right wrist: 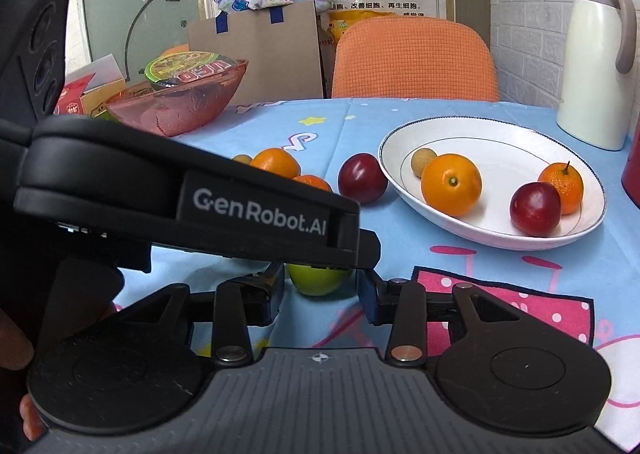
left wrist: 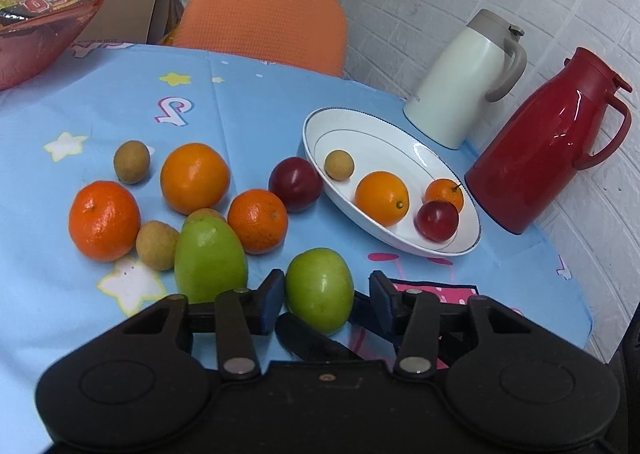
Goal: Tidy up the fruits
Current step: 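Carry the green apples onto the white plate and open both tools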
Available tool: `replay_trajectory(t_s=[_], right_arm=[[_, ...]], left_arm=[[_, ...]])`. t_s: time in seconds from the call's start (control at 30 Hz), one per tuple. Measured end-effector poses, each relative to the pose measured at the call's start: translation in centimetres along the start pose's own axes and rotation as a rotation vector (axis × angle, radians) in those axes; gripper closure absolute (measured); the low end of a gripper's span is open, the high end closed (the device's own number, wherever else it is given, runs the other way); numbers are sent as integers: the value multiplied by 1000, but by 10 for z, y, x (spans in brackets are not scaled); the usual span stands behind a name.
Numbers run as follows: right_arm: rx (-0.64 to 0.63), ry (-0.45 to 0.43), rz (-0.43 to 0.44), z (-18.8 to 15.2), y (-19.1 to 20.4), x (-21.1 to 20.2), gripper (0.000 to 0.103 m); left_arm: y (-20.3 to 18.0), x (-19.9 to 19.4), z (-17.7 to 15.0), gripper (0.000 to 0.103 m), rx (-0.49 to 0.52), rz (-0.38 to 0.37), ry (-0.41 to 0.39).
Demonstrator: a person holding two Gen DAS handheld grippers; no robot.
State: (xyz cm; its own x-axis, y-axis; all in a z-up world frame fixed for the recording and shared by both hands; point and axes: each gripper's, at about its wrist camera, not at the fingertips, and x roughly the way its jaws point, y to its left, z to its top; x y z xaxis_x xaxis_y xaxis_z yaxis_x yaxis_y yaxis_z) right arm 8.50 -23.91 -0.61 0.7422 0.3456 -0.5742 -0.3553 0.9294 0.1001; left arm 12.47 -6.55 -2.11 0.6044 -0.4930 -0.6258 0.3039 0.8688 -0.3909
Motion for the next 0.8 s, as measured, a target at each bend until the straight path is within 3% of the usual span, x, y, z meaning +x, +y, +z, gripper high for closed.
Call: replay_trajectory(t_s=[0.23, 0.5, 0.8], right_arm=[[1, -54, -36, 5, -5, -13, 40], [15, -165, -102, 36, -34, -24, 39], [49, -199, -121, 60, -68, 0, 39]], left_arm=[[-16, -7, 7, 26, 45, -18, -29], [-52, -1, 49, 26, 130, -95, -82], [-49, 38, 92, 26, 85, -150, -74]])
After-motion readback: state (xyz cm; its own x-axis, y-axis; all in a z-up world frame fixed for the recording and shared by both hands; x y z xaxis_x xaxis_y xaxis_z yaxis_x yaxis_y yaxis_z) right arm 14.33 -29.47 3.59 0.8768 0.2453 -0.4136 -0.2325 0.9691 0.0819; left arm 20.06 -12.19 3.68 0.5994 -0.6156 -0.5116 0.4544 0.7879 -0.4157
